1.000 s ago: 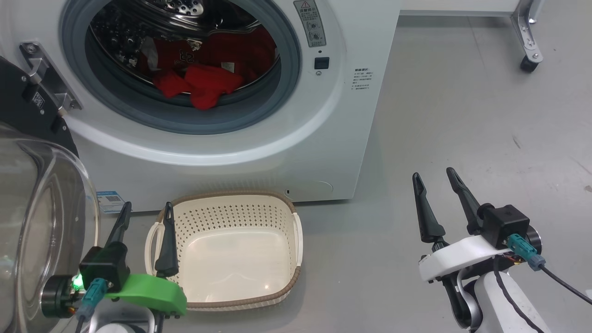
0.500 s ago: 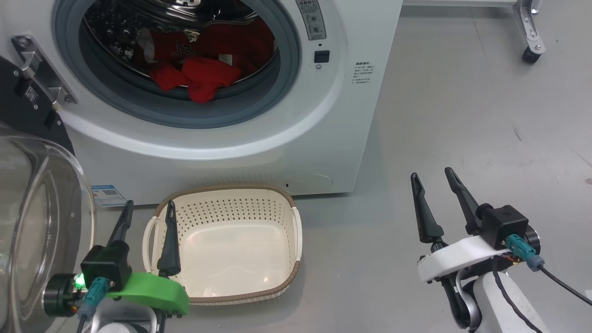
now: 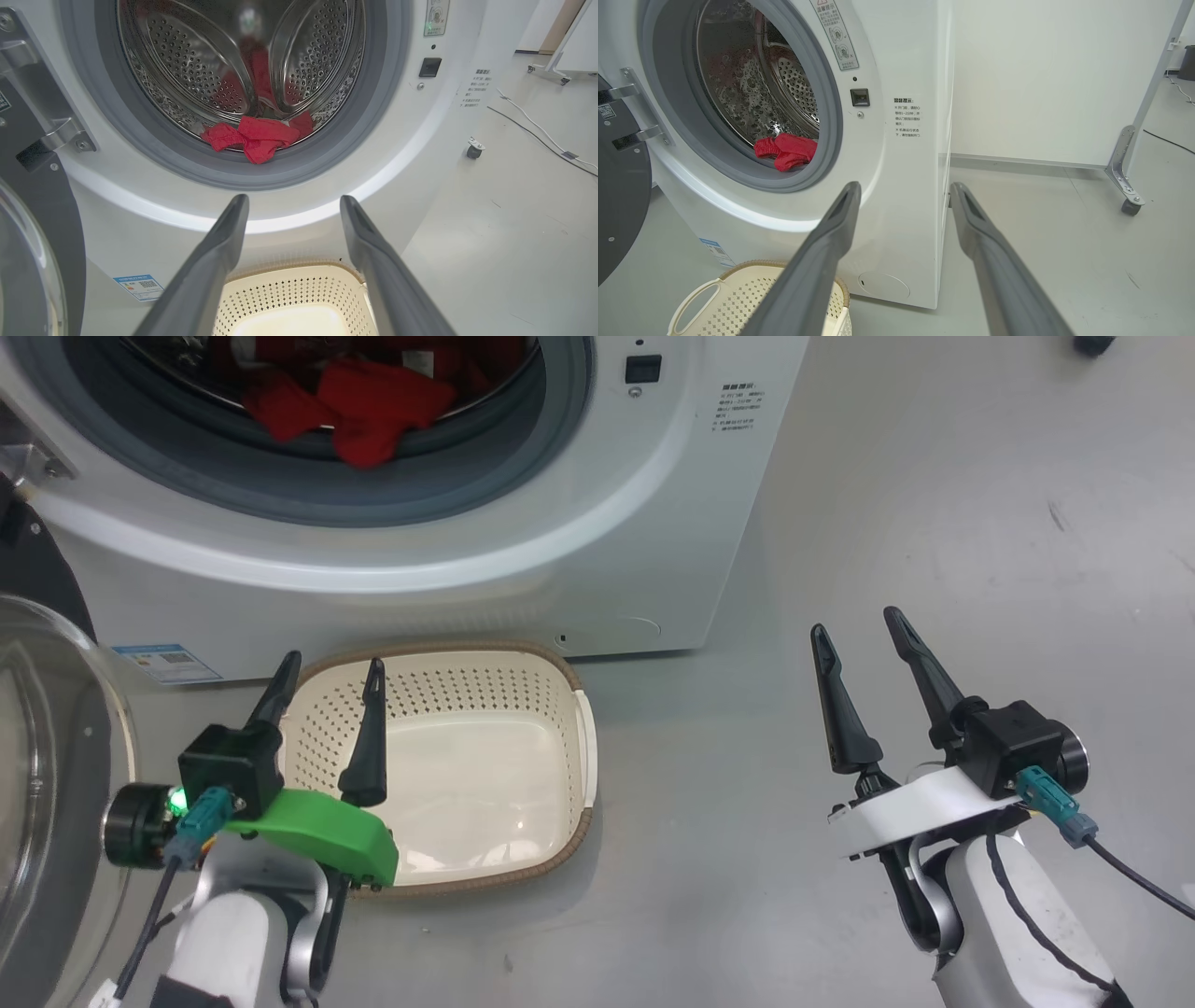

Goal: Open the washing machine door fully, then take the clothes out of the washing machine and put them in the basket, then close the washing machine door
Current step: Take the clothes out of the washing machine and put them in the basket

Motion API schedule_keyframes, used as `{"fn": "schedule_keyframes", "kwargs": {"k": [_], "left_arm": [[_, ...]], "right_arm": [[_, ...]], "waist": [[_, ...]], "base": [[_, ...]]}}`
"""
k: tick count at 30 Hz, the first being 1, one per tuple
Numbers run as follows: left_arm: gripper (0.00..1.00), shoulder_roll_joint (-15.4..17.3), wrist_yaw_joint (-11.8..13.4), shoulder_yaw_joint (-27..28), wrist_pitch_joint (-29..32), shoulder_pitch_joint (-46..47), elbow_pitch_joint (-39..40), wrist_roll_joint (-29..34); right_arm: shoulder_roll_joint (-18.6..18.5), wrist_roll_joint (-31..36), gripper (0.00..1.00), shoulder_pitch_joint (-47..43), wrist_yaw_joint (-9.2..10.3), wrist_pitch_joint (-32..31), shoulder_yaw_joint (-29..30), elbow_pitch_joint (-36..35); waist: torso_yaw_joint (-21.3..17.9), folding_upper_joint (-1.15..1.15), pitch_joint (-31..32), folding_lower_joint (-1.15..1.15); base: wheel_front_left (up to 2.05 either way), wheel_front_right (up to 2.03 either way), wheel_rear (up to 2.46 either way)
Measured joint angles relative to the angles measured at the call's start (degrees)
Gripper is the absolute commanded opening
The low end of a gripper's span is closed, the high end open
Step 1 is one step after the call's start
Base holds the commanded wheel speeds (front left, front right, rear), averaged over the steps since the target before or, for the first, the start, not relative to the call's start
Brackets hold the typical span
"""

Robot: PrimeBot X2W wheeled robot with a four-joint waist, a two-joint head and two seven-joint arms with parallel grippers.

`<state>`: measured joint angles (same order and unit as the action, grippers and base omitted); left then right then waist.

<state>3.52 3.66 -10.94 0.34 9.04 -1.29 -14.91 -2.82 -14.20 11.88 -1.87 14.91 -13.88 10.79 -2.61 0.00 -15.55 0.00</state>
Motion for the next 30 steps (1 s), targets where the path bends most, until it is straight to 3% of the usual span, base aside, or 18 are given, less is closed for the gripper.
{"fn": "schedule_keyframes", "kwargs": {"k": [18,30], "left_arm": [[1.00,5.89,-3.04,3.96,9.49,24.05,-7.87,-0.19],[1.00,12.40,-3.56,9.10,17.01,41.58,-15.38,-1.56]], "right_arm": [[-0.11,-3.75,1.00,8.81,0.53,0.00,-4.14,-5.31],[-0.13,-10.85,1.00,12.76,2.04,0.00,-8.69,-7.05]], "waist": [[-5.51,0.00,-13.77,0.00],[-13.20,0.00,-21.95,0.01]], "base": [[0.00,0.00,0.00],[0.00,0.00,0.00]]}}
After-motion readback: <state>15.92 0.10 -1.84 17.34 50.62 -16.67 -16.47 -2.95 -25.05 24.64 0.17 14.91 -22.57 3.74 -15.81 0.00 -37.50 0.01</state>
